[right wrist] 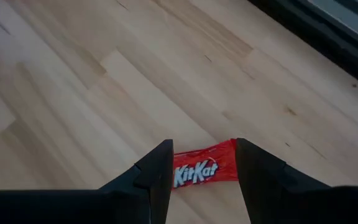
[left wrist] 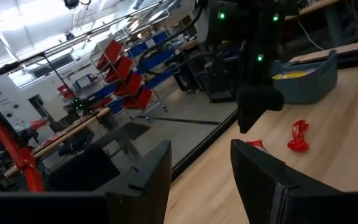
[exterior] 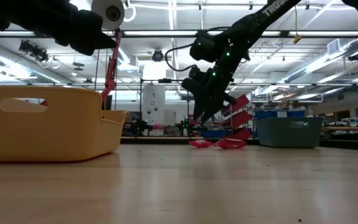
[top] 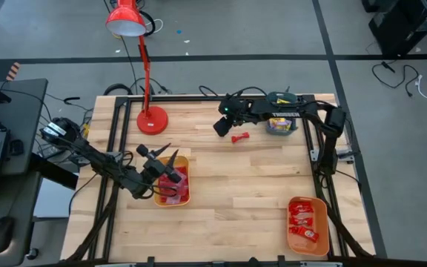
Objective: Sort candy
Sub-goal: Put the red chocolate into the orange bin
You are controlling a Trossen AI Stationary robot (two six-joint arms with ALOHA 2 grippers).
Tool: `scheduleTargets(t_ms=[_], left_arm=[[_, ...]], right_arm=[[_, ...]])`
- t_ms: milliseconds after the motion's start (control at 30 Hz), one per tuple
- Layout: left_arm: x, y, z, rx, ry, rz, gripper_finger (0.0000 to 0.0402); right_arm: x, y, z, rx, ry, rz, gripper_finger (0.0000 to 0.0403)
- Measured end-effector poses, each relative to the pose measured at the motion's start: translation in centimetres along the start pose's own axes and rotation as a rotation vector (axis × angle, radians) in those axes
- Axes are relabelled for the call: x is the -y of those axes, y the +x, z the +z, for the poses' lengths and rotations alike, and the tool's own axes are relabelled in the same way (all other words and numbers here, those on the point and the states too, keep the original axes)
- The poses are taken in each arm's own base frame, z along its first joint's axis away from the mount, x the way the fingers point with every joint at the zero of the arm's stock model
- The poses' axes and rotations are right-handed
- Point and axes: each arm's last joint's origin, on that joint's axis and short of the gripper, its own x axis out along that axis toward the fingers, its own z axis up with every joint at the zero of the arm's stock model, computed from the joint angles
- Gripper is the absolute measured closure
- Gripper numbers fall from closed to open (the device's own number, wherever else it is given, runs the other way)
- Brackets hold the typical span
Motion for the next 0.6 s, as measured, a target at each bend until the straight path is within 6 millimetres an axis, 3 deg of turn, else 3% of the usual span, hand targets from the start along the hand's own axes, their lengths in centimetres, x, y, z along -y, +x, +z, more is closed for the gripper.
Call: scheduleTargets(t_ms=[600], left_arm=[[0.2, 0.0, -0.4, 0.0, -0.008, -0.012, 0.0234]], right_arm=[[0.3, 3.1, -1.0, -0.034, 0.024, -0.082, 0.0243]])
